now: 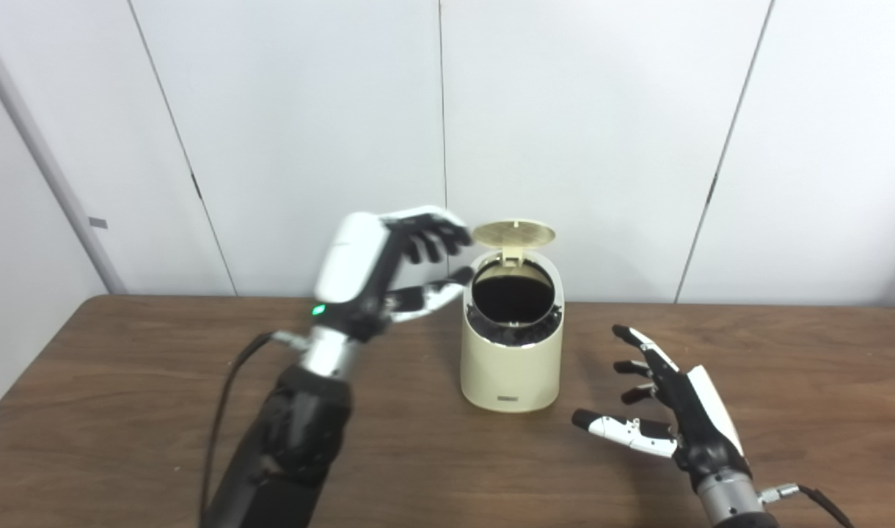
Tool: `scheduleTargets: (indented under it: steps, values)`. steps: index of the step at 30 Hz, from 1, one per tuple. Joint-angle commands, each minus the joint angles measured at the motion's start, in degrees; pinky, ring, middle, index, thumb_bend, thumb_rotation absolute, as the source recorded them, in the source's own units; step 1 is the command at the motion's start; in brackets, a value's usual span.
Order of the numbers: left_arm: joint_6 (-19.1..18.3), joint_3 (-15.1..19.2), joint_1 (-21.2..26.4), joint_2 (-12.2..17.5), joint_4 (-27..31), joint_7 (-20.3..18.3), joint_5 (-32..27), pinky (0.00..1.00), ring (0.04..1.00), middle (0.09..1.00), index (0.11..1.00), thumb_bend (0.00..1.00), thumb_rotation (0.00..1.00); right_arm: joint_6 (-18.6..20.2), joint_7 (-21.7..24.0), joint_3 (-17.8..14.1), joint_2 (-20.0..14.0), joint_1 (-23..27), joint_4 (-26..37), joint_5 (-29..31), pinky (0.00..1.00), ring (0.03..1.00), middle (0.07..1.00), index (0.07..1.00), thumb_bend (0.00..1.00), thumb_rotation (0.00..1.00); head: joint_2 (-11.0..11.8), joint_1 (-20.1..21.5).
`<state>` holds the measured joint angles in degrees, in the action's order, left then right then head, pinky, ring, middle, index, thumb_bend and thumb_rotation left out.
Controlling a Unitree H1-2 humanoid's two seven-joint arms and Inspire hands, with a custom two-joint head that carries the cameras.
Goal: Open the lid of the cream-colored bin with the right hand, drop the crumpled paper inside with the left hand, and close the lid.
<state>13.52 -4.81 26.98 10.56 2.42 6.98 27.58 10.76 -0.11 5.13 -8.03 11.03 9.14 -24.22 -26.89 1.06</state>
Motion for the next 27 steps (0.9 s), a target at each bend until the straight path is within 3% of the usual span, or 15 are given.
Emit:
scheduleTargets:
  steps: [1, 6, 7, 8, 10, 11, 12, 14, 17, 24, 27]
  values:
    - [-1.7, 1.8, -0.7, -0.7, 4.3, -1.4, -6.7, 0.38, 0.430, 0.525, 0.510, 0.50, 0.00, -4.4, -0.6, -0.5, -1.3, 4.0, 0.9, 0.7, 0.68, 0.799, 0.903, 0.872, 0.79, 0.40, 0.0, -0.1]
    - [-4.9, 4.7, -6.5, -1.4, 8.5, -4.1, -15.4, 0.45, 0.437, 0.528, 0.513, 0.50, 0.00, -7.5, -1.2, 0.3, -3.5, 7.9, -0.9, -1.5, 0.69, 0.803, 0.889, 0.867, 0.79, 0.52, 0.3, 0.2]
    - [-4.6, 5.1, -7.5, -1.2, 8.7, -4.4, -16.7, 0.47, 0.533, 0.511, 0.503, 0.51, 0.00, -8.0, -1.3, 0.3, -3.8, 9.0, -1.2, -1.6, 0.72, 0.814, 0.885, 0.865, 0.77, 0.54, 0.5, 0.4]
    - [-4.3, 5.5, -8.3, -1.1, 8.8, -4.7, -17.6, 0.49, 0.576, 0.594, 0.501, 0.50, 0.03, -8.3, -1.4, 0.3, -4.0, 9.7, -1.5, -1.7, 0.74, 0.828, 0.885, 0.863, 0.76, 0.55, 0.5, 0.4]
    - [-4.0, 6.1, -9.6, -0.9, 8.7, -5.0, -18.3, 0.51, 0.614, 0.664, 0.498, 0.50, 0.06, -8.2, -1.1, 0.2, -4.3, 11.2, -1.9, -1.7, 0.77, 0.850, 0.893, 0.863, 0.76, 0.56, 1.0, 0.6]
    - [-4.1, 6.4, -10.3, -0.8, 8.8, -5.1, -18.4, 0.52, 0.624, 0.684, 0.618, 0.52, 0.12, -8.5, -1.2, 0.4, -4.7, 12.3, -2.3, -2.4, 0.83, 0.901, 0.903, 0.863, 0.76, 0.58, 1.0, 0.7]
    - [-4.3, 6.6, -11.1, -0.6, 8.8, -5.3, -18.4, 0.52, 0.631, 0.695, 0.680, 0.53, 0.17, -8.5, -1.2, 0.5, -5.1, 13.3, -2.8, -3.2, 0.83, 0.916, 0.901, 0.861, 0.75, 0.59, 1.1, 0.8]
    - [-4.5, 6.5, -12.5, -0.1, 8.6, -5.9, -17.8, 0.54, 0.649, 0.721, 0.745, 0.55, 0.23, -8.2, -0.9, 0.8, -5.8, 15.2, -3.3, -4.5, 0.88, 0.951, 0.894, 0.863, 0.75, 0.63, 1.5, 1.1]
    - [-4.6, 6.0, -14.4, 0.4, 7.9, -6.5, -16.7, 0.57, 0.673, 0.740, 0.773, 0.56, 0.19, -7.5, -0.3, 1.3, -6.2, 17.1, -3.5, -5.6, 0.92, 0.957, 0.898, 0.869, 0.76, 0.66, 2.3, 1.5]
    - [-3.7, 5.8, -17.6, 0.1, 4.6, -6.5, -15.5, 0.61, 0.699, 0.749, 0.778, 0.56, 0.14, -6.1, 0.9, 2.5, -6.0, 20.5, -3.9, -7.6, 0.91, 0.854, 0.901, 0.894, 0.74, 0.67, 3.2, 1.9]
    - [-3.6, 5.6, -18.4, -0.1, 3.2, -6.2, -15.0, 0.60, 0.695, 0.747, 0.772, 0.55, 0.11, -5.6, 1.3, 2.9, -5.5, 21.1, -4.2, -7.7, 0.83, 0.863, 0.902, 0.905, 0.75, 0.68, 3.4, 2.0]
